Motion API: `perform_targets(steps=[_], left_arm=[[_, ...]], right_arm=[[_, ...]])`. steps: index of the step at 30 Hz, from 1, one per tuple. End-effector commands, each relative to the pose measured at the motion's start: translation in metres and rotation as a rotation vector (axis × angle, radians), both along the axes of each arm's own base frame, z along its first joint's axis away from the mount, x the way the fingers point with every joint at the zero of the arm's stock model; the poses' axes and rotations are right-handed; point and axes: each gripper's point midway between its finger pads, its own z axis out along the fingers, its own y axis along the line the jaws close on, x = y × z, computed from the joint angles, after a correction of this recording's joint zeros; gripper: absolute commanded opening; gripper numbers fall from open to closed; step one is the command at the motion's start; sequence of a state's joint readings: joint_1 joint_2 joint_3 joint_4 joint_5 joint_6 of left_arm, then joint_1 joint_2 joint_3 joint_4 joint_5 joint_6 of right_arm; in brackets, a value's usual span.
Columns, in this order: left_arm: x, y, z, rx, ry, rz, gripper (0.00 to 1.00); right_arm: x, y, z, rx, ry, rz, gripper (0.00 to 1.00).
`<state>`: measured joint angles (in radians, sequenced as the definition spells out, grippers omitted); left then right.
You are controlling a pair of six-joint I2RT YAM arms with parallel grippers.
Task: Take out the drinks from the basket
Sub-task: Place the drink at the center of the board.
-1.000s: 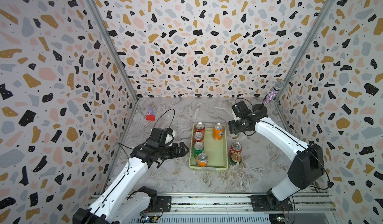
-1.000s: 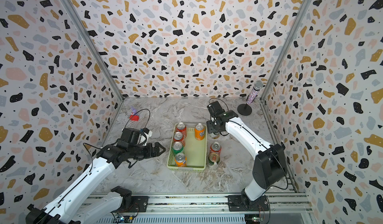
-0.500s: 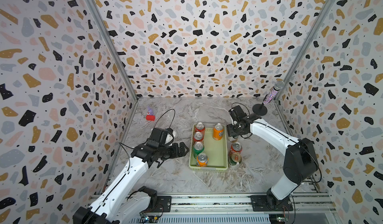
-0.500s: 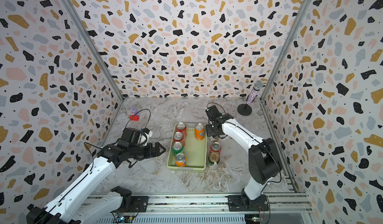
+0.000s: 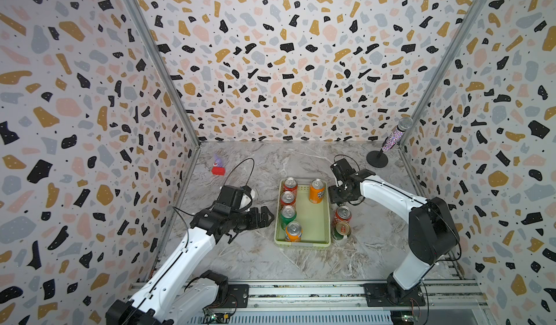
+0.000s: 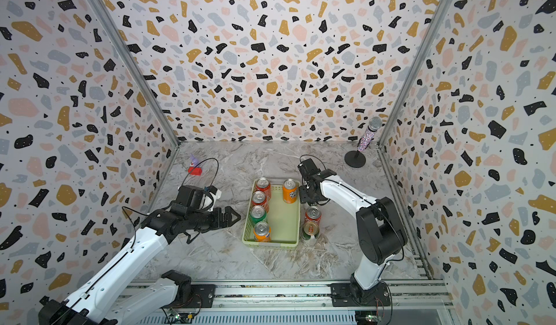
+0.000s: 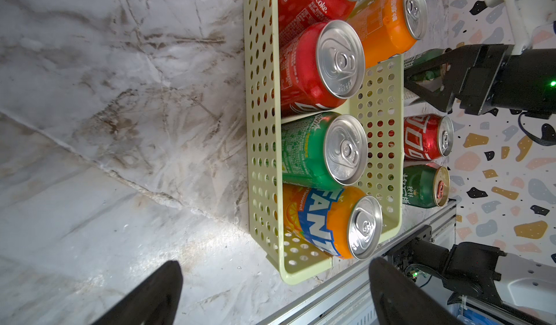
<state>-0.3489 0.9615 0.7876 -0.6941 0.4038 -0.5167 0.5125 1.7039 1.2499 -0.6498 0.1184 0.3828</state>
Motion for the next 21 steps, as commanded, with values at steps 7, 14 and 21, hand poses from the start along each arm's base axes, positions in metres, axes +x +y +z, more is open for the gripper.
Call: perform_targets(steps=[7, 14, 21], left_arm=[[0.003, -0.003, 0.005, -0.015, -0.02, -0.006, 1.0], [0.003, -0.003, 0.006, -0.016, -0.024, -0.003, 1.0], [0.003, -0.003, 0.007, -0.018, -0.028, -0.004, 1.0]], right_arm=[[-0.002, 0.005, 0.005, 0.035, -0.006, -0.007, 0.62], [-0.006, 0.007, 0.009, 0.059, -0.007, 0.002, 0.76], [-0.008, 0.006, 0.021, 0.073, -0.028, 0.001, 0.85]])
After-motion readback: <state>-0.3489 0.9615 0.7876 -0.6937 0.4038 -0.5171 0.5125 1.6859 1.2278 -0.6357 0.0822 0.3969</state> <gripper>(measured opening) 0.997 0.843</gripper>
